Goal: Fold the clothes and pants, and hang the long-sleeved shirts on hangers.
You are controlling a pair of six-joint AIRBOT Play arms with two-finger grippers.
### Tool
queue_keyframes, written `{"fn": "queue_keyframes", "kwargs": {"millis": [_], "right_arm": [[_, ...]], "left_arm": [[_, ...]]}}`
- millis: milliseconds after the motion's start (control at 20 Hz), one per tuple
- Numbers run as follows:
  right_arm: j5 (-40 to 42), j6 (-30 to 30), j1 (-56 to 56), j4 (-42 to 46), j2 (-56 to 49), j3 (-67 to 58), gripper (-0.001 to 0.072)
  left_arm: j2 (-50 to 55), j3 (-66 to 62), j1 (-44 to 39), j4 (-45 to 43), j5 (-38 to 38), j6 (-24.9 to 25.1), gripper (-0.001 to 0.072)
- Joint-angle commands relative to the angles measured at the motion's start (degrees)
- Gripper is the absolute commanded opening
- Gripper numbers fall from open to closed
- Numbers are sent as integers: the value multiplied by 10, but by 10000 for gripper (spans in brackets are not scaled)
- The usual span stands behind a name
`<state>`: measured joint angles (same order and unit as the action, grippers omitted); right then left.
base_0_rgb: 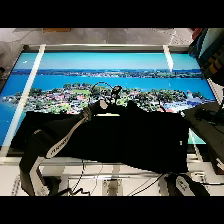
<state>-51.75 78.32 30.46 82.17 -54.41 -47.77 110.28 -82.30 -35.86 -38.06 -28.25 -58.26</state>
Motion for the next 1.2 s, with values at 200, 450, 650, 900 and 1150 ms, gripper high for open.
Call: {"fn": "queue_keyframes", "kwargs": {"millis": [200, 450, 650, 900, 1150], "right_arm": [[-1, 1, 0, 2, 0, 0, 450], [-1, 2, 0, 1, 0, 0, 450], [-13, 2, 0, 1, 0, 0, 450], [-22, 2, 0, 2, 0, 0, 450], [-22, 2, 0, 6, 0, 0, 450]], "left_arm": [[-60, -17, 35, -104, 3, 3, 9], [-166, -25, 26, -357, 4, 14, 10], [-213, -25, -2, -513, 6, 101, 10], [-250, -25, -3, -592, 79, 122, 10], [-289, -25, 66, -607, 94, 81, 10]]}}
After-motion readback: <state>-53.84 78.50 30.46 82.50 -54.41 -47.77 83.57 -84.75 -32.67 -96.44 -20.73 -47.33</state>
